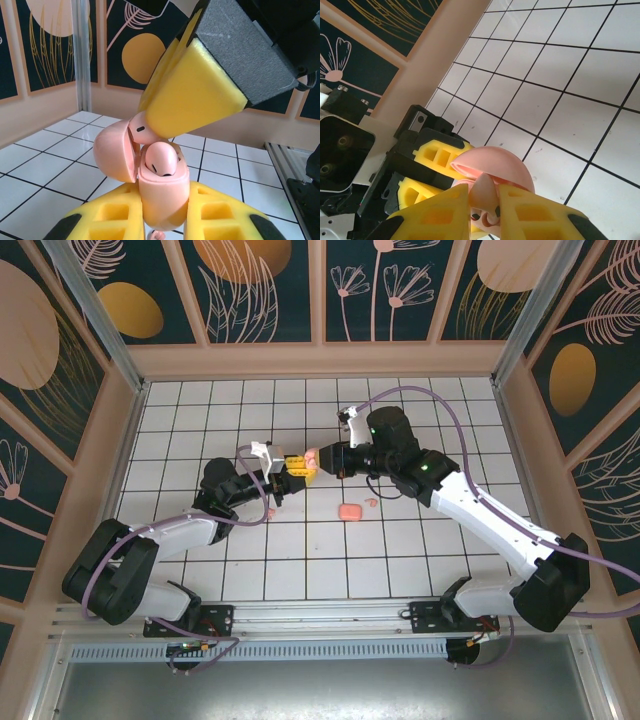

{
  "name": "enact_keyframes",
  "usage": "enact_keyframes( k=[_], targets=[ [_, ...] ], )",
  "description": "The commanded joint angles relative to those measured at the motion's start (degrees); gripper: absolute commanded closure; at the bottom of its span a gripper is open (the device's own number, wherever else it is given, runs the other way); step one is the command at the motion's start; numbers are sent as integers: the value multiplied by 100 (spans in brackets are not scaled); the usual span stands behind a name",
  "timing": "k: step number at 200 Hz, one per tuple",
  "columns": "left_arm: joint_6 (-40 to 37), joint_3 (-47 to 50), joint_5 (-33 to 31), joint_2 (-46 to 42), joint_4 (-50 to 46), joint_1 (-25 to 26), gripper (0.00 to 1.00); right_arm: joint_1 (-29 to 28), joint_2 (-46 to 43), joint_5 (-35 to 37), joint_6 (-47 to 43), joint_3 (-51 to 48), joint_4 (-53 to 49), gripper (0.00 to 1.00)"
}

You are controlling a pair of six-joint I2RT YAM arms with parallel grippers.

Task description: Insert wireless bluetooth earbuds into charging case

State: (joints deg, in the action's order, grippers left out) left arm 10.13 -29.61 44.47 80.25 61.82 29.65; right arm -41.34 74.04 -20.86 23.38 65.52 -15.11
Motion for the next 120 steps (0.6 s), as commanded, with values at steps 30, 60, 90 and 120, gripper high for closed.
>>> enact_keyframes(
  k=[30, 60, 90, 120],
  targets=[
    [-288, -80, -97, -151, 50, 30, 89, -325, -56, 851, 578, 115, -489, 85],
    [-343, -81, -162, -161, 14, 33, 90, -405, -56, 1134, 1136, 58, -506, 87],
    [-451, -52, -301, -206, -80, 62, 90, -613, -22, 1329, 1646, 76, -489, 87],
    [-502, -56, -345, -212, -99, 91, 90, -822, 55, 1418, 1847, 82, -466, 86]
  ],
)
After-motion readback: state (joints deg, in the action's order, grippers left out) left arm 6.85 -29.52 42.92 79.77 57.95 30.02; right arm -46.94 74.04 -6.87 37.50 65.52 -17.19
